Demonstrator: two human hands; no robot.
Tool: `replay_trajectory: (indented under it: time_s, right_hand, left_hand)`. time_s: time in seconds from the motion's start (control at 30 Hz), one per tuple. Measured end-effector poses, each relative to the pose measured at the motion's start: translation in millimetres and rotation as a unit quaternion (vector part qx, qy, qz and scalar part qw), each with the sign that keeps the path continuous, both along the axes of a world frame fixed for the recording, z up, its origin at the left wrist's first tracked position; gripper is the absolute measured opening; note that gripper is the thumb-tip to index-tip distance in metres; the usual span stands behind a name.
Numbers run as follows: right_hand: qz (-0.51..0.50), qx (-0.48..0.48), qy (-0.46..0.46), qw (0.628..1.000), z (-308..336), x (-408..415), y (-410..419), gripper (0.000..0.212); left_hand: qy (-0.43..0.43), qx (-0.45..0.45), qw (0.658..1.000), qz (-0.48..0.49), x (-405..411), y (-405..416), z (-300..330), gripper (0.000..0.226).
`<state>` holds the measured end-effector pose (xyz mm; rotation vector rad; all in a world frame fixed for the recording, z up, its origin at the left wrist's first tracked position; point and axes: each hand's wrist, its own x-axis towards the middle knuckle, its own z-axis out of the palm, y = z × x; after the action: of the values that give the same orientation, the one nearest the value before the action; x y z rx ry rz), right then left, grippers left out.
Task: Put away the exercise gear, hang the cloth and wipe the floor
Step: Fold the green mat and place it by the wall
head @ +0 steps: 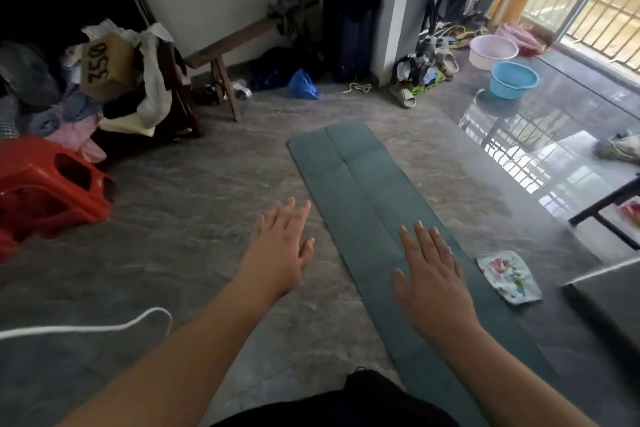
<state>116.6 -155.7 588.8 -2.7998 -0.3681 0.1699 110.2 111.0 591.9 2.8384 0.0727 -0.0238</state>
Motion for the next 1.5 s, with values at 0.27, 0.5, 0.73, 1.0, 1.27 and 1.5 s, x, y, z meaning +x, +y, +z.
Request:
replay_trajectory:
  time_s: [0.27,0.5,0.73,1.0,1.27,1.5]
  right_hand:
    - [-0.055,0.013,0.029,0.998,-39,117,42,0.07]
    - [-0.076,0.012,0.071,0.995,-48,217,74,0.071]
    - [-0.166,0.007,0.071,0.984,-74,273,81,0.07]
    - [-0.35,0.001,0.081,0.933,-105,331,110,0.07]
    - [-0.451,0.017,0.099,0.887,-155,351,126,0.068]
    - [-0.488,0.015,0.094,0.868,-348,351,107,0.069]
  left_hand:
    - [0.023,0.002,0.999,-0.043,136,46,-33,0.065]
    - [0.054,0.023,0.995,-0.086,257,74,-44,0.067]
    - [0.085,0.016,0.98,-0.178,364,64,-68,0.066]
    - [0.12,0.018,0.922,-0.367,490,32,-116,0.072]
    - [0.076,0.054,0.855,-0.51,564,28,-182,0.07]
    - [0.081,0.048,0.84,-0.534,580,-9,-372,0.069]
